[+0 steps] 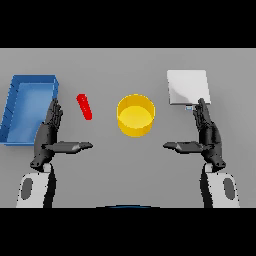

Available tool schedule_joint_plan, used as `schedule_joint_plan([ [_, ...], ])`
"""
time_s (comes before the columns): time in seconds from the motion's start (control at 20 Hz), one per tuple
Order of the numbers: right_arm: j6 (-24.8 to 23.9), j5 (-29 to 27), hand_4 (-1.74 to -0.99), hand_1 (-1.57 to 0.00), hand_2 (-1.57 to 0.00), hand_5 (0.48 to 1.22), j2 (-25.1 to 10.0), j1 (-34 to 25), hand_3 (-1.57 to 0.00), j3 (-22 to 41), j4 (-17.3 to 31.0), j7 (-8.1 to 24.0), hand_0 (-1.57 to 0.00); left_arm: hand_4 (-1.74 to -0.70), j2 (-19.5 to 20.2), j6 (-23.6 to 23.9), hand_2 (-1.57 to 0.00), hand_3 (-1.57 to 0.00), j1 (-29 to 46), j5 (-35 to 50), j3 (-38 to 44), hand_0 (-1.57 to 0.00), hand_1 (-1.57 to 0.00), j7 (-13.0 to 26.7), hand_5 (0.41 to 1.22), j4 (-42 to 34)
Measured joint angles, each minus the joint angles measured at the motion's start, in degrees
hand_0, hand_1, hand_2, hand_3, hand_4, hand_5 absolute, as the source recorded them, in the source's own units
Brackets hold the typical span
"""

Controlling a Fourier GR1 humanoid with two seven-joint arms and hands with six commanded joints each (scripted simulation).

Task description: Pick up the red beaker and tilt it to pour out 1 green nut into yellow bowl. Pick up the yellow bowl and place it on the metallic measuring scale.

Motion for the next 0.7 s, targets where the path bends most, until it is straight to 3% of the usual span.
schedule_joint_plan([
  [0.3, -0.7, 0.9, -1.128, 0.0, 0.0, 0.66, 0.8, -0.2, 0.0, 0.8, 0.0, 0.3, 0.0, -1.09, 0.7, -0.7, 0.0, 0.0, -0.1, 0.8, 0.7, 0.0, 0.0, 0.0, 0.623, 0.8],
  [0.35, -2.2, 7.2, -1.128, 0.0, 0.0, 0.663, -0.9, 2.4, 0.0, 3.7, -2.6, -6.1, 0.0, -1.09, 1.7, -0.5, 0.0, 0.0, 2.9, -2.3, -1.3, 0.0, 0.0, -3.3, 0.62, -2.0],
  [0.4, -2.8, 11.2, -1.127, 0.0, 0.0, 0.664, -1.8, 4.0, 0.0, 5.9, -3.9, -8.1, 0.0, -1.09, 2.0, 0.0, 0.0, 0.0, 4.4, -4.4, -2.6, 0.0, 0.0, -3.9, 0.618, -3.9],
  [0.5, -3.8, 15.3, -1.126, 0.0, 0.0, 0.668, -1.8, 5.3, 0.0, 8.3, -5.3, -8.0, 0.0, -1.1, 2.7, 0.5, 0.0, 0.0, 6.3, -6.6, -4.1, 0.0, 0.0, -2.4, 0.615, -6.7],
  [0.7, -3.9, 16.0, -1.121, 0.0, 0.0, 0.658, -2.2, 6.0, 0.0, 8.5, -6.6, -6.7, 0.0, -1.09, 2.3, 1.2, 0.0, 0.0, 6.4, -8.8, -5.5, 0.0, 0.0, 0.7, 0.612, -7.0],
])
